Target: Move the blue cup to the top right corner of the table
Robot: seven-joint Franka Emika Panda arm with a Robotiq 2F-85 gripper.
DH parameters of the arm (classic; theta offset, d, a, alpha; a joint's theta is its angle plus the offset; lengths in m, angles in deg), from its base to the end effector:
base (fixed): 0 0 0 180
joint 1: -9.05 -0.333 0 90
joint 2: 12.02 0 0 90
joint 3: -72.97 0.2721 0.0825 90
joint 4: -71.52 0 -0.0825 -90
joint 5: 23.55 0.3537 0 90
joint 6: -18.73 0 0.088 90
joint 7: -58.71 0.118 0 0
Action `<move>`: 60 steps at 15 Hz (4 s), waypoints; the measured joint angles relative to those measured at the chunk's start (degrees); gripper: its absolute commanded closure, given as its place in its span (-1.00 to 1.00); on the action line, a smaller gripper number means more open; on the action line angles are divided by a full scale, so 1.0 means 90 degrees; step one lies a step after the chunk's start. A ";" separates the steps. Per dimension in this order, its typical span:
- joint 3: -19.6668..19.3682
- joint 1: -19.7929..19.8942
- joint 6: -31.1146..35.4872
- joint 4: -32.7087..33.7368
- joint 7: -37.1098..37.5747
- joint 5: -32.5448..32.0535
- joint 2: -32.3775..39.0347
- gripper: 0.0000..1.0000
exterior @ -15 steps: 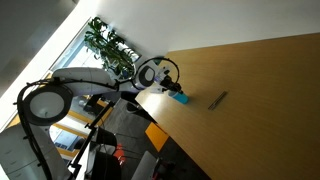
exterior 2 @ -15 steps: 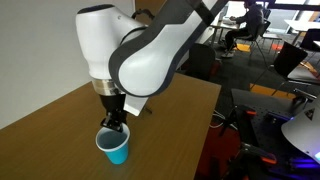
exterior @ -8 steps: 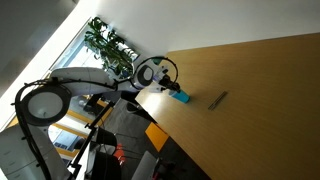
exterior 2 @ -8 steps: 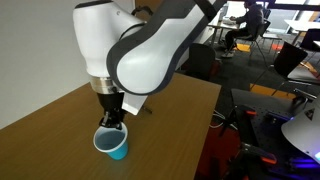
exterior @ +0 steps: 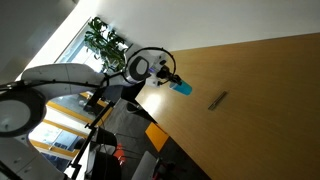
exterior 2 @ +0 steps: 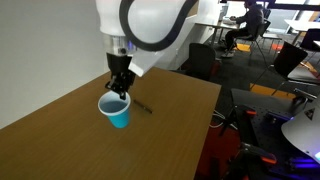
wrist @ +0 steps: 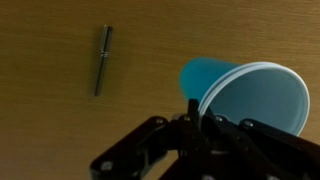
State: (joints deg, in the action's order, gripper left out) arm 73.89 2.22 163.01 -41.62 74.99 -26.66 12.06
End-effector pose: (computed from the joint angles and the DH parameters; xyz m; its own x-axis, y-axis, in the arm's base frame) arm 0.5836 0.0794 0.2379 0.9862 -0.1078 0.1260 -0.1080 -0.9941 -0.0052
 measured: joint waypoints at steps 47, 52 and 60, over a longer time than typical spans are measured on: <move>-0.1689 0.1862 -0.0112 0.1616 0.3006 0.1786 0.0223 0.97; -0.1673 0.2084 -0.0259 0.1966 0.3091 0.2015 0.0635 0.97; -0.1615 0.2215 -0.0161 0.2594 0.3271 0.2353 0.1565 0.97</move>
State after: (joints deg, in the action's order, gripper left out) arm 59.35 22.16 161.56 -18.28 104.43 -5.48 26.15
